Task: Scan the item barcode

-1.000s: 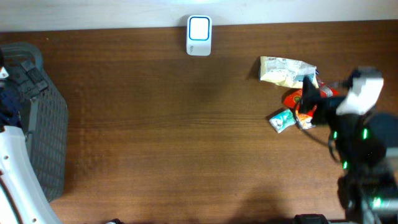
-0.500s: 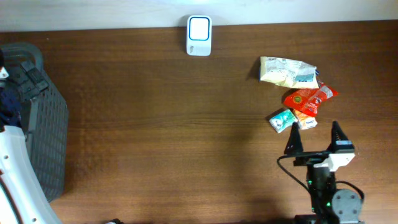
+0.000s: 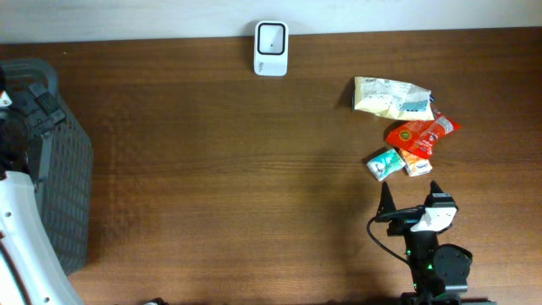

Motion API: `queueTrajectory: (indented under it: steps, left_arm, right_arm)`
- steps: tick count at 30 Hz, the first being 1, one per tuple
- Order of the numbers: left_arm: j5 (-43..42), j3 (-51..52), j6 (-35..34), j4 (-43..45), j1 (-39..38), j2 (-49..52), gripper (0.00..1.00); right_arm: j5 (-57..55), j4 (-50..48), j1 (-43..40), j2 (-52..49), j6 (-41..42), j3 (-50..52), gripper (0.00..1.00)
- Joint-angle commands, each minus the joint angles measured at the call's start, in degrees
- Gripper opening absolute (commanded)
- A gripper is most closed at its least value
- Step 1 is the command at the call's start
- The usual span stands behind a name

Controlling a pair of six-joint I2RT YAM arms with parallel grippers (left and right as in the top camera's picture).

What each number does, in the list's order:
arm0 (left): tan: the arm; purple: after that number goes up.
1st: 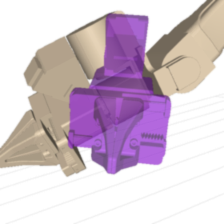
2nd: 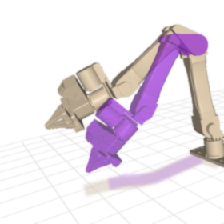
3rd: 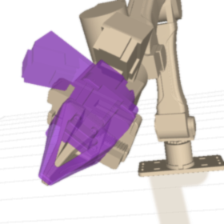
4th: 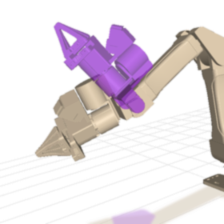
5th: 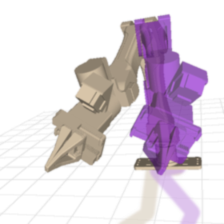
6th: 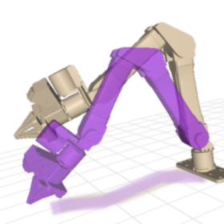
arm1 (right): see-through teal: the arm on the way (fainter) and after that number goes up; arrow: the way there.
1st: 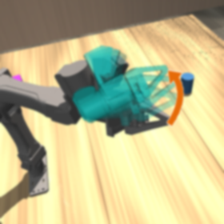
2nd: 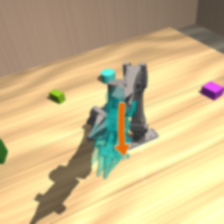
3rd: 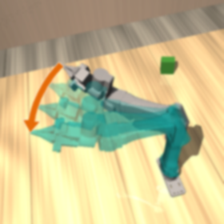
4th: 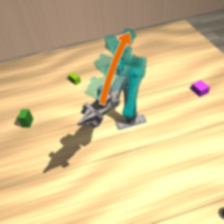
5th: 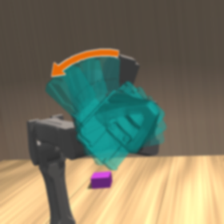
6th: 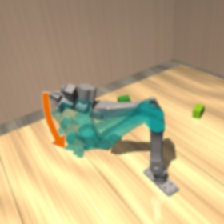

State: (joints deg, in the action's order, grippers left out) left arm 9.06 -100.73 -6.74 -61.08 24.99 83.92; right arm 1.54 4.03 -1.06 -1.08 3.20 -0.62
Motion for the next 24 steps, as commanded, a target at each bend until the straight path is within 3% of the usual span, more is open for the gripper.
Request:
queueTrajectory:
  steps: [1, 20, 24]
  left_arm:
    - [0.22, -0.15, -0.52, 0.04, 0.31, 0.31, 0.99]
    - [0.22, -0.15, -0.52, 0.04, 0.31, 0.31, 0.99]
    - [-3.43, -0.15, -0.61, -6.95, 0.31, 0.26, 0.99]
  right_arm:
    - [1.18, 0.26, 0.35, -0.83, 0.22, 0.31, 0.99]
    - [1.2, 0.26, 0.35, -0.96, 0.2, 0.31, 0.99]
    - [1.2, 0.28, 0.35, -0.96, 0.22, 0.31, 0.99]
